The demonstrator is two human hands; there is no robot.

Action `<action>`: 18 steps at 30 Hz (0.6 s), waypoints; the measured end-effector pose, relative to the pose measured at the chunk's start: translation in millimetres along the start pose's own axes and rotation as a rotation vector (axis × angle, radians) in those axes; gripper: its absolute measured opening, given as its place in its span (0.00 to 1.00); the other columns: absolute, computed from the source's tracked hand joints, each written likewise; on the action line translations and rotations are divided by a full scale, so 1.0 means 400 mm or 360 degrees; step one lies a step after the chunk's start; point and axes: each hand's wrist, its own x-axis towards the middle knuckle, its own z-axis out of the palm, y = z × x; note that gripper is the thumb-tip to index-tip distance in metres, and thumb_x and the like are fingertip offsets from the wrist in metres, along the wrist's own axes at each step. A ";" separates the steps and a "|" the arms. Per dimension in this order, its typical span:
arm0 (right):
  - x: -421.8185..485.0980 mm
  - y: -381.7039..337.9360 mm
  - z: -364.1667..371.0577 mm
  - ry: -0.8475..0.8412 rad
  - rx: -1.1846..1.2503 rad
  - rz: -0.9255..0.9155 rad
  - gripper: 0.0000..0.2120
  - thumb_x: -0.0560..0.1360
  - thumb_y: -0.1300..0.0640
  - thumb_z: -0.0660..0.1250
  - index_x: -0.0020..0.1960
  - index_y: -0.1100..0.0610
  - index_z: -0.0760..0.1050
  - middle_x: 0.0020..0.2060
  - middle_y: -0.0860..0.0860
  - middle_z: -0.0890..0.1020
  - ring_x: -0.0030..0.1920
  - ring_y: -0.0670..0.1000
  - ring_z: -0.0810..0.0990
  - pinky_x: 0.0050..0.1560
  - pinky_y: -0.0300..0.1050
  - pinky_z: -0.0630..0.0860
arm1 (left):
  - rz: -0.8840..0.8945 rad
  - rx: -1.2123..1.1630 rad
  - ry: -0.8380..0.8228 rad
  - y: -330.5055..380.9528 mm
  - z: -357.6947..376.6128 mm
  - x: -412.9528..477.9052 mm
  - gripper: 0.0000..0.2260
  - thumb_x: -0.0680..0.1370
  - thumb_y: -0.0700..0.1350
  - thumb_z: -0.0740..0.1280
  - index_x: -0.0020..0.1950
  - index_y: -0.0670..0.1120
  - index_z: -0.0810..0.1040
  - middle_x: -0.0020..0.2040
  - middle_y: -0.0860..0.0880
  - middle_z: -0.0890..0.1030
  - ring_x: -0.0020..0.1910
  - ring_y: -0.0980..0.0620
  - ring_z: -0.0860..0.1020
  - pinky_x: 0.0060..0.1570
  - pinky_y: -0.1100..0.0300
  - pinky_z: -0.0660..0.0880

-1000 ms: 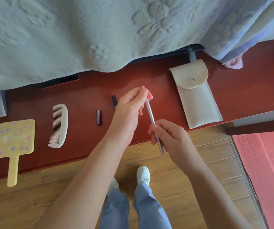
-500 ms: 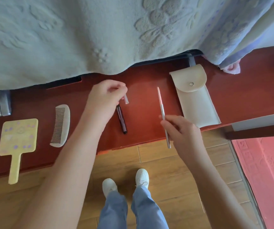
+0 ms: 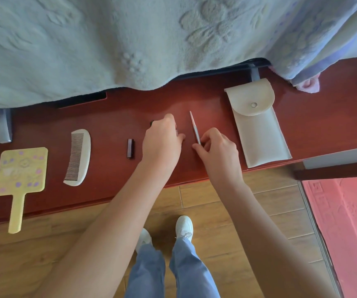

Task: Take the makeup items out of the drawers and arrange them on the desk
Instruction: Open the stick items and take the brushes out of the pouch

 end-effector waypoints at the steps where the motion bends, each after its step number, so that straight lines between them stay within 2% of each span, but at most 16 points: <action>1: 0.001 0.000 0.001 0.0000 -0.0001 0.0003 0.09 0.73 0.55 0.69 0.46 0.59 0.72 0.37 0.51 0.75 0.37 0.54 0.75 0.40 0.50 0.74 | 0.0006 0.0011 0.0003 0.001 0.000 0.000 0.09 0.75 0.45 0.70 0.50 0.42 0.75 0.40 0.47 0.76 0.44 0.42 0.79 0.39 0.55 0.73; 4: 0.003 0.006 0.001 -0.0019 0.0032 0.0017 0.10 0.73 0.54 0.70 0.46 0.59 0.73 0.36 0.50 0.75 0.37 0.53 0.75 0.39 0.47 0.73 | 0.0019 0.0033 0.0036 0.004 -0.005 0.000 0.10 0.75 0.46 0.70 0.49 0.41 0.75 0.42 0.44 0.80 0.44 0.41 0.79 0.39 0.55 0.72; 8: -0.005 0.021 -0.034 0.0056 0.0116 -0.0017 0.09 0.73 0.51 0.69 0.44 0.56 0.74 0.34 0.48 0.76 0.35 0.48 0.73 0.34 0.38 0.66 | 0.0209 0.0057 0.0190 0.014 -0.014 0.003 0.11 0.76 0.49 0.68 0.51 0.42 0.75 0.43 0.44 0.81 0.43 0.43 0.79 0.40 0.53 0.74; 13: -0.013 0.064 -0.146 0.0241 0.0250 0.0001 0.05 0.74 0.53 0.68 0.45 0.55 0.75 0.34 0.49 0.78 0.34 0.46 0.74 0.36 0.30 0.68 | 0.0503 -0.0294 0.0190 0.078 -0.001 0.009 0.07 0.76 0.47 0.68 0.49 0.44 0.76 0.39 0.50 0.79 0.37 0.51 0.77 0.39 0.53 0.76; 16: 0.007 0.118 -0.205 0.0380 0.0174 0.0012 0.05 0.74 0.56 0.67 0.48 0.57 0.76 0.38 0.48 0.77 0.35 0.43 0.74 0.37 0.25 0.67 | 0.0704 -0.0352 0.0176 0.130 0.040 0.003 0.08 0.76 0.46 0.68 0.51 0.43 0.77 0.42 0.49 0.78 0.39 0.53 0.76 0.40 0.56 0.76; 18: 0.026 0.160 -0.234 0.0436 0.0120 0.0054 0.07 0.74 0.57 0.68 0.50 0.57 0.76 0.41 0.48 0.76 0.37 0.44 0.74 0.39 0.26 0.68 | 0.0831 -0.0351 0.0160 0.160 0.073 0.000 0.09 0.75 0.44 0.69 0.53 0.42 0.77 0.45 0.47 0.78 0.41 0.54 0.76 0.41 0.62 0.75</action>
